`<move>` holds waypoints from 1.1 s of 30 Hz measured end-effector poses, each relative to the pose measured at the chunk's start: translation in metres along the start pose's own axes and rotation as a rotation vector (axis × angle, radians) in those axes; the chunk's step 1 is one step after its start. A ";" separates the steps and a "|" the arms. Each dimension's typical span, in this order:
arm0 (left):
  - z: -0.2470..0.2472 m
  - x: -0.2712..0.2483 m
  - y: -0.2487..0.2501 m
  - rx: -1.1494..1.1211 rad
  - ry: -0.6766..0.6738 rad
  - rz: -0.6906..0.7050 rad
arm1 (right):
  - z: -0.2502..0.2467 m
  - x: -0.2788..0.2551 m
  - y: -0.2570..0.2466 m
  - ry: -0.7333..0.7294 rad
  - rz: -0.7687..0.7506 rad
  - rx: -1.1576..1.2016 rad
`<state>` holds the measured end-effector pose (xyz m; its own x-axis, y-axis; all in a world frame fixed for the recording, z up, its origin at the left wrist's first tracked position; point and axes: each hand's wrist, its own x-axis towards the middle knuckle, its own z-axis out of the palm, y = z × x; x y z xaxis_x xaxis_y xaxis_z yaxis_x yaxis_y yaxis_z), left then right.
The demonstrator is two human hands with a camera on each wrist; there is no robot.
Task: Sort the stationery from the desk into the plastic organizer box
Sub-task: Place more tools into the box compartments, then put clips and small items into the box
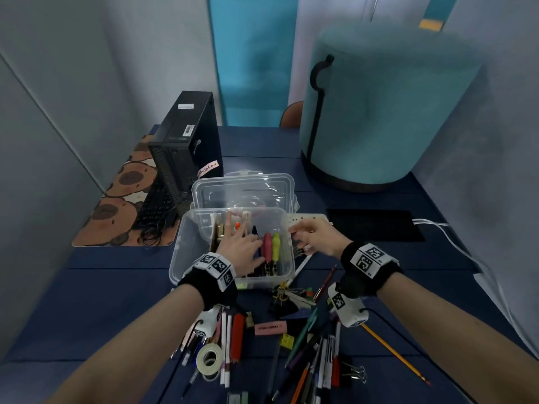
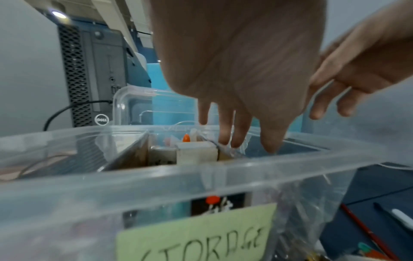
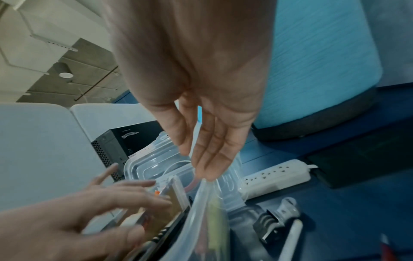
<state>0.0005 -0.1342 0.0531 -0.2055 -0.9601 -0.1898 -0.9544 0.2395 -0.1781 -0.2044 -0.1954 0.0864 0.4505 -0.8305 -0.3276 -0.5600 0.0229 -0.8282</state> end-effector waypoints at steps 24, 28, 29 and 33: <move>0.099 -0.129 0.015 -0.418 -0.114 -0.282 | 0.114 -0.051 0.113 0.228 0.377 -0.760; 0.100 -0.130 0.006 -0.452 -0.103 -0.286 | 0.106 -0.054 0.118 0.262 0.323 -0.616; 0.099 -0.129 0.009 -0.459 -0.094 -0.284 | 0.106 -0.055 0.118 0.259 0.304 -0.597; 0.093 -0.125 0.034 -0.431 -0.080 -0.242 | 0.118 -0.057 0.110 0.132 0.313 -0.661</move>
<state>0.0140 0.0073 -0.0189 0.0344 -0.9626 -0.2689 -0.9788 -0.0868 0.1856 -0.2097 -0.0797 -0.0398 0.1369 -0.9009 -0.4119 -0.9689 -0.0352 -0.2450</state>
